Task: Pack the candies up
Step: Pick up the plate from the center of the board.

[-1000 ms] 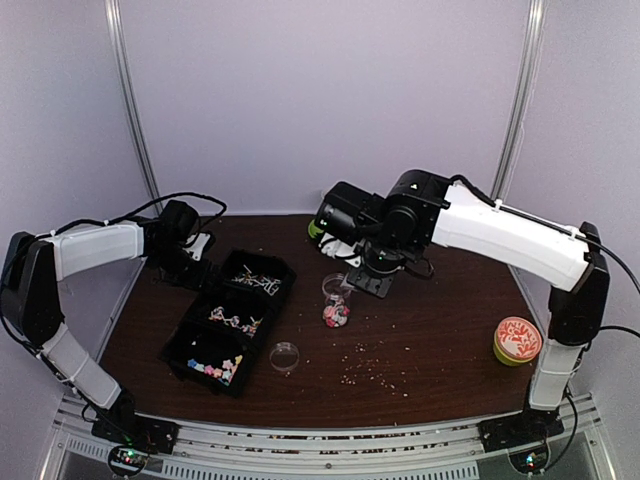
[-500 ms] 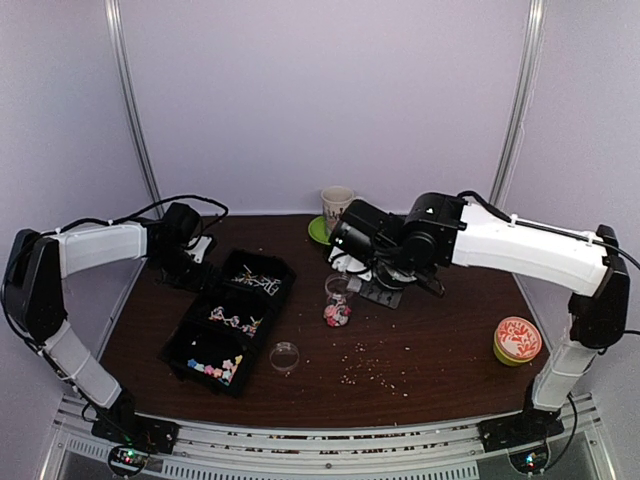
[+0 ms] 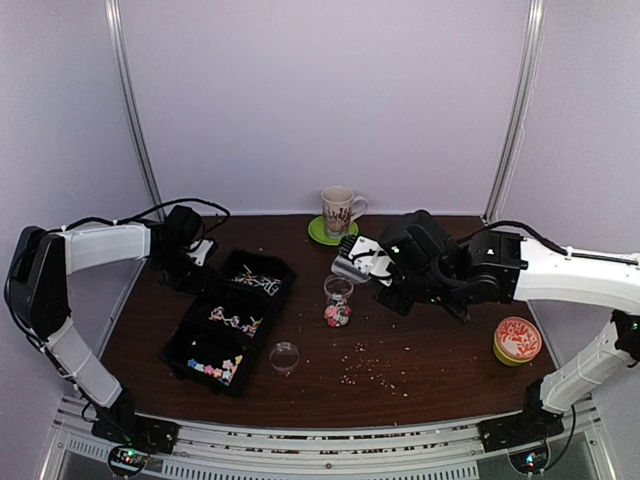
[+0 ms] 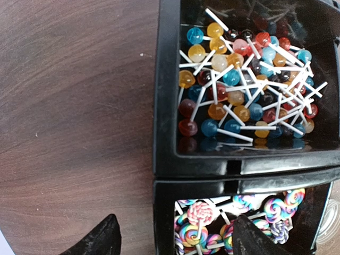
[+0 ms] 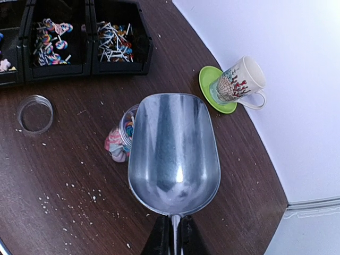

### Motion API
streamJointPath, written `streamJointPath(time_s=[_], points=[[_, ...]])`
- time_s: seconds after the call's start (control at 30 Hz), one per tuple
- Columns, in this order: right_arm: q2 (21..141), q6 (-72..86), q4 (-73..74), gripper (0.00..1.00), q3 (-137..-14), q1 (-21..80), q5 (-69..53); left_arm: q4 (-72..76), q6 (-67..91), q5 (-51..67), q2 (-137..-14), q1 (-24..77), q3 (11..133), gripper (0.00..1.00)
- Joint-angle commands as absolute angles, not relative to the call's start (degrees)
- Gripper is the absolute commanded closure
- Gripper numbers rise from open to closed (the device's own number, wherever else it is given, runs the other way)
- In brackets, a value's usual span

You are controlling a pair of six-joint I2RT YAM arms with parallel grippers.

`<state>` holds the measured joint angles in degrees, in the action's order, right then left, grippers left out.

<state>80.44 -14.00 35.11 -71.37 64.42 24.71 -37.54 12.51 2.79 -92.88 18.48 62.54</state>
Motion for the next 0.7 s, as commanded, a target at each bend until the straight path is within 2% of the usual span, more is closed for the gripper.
streamJointPath(time_s=[0.0, 0.23, 0.67], points=[[74.2, -14.6, 22.6, 1.00, -66.8, 65.1, 20.7, -36.5, 11.5, 3.3, -94.0, 17.7, 64.3, 0.27], [72.2, -13.3, 17.3, 1.00, -64.0, 66.6, 16.8, -36.2, 10.9, 4.5, -96.4, 17.2, 64.5, 0.38], [76.3, -11.9, 17.0, 1.00, -68.0, 68.1, 12.9, -36.2, 10.1, 5.4, -99.7, 17.2, 64.6, 0.71]])
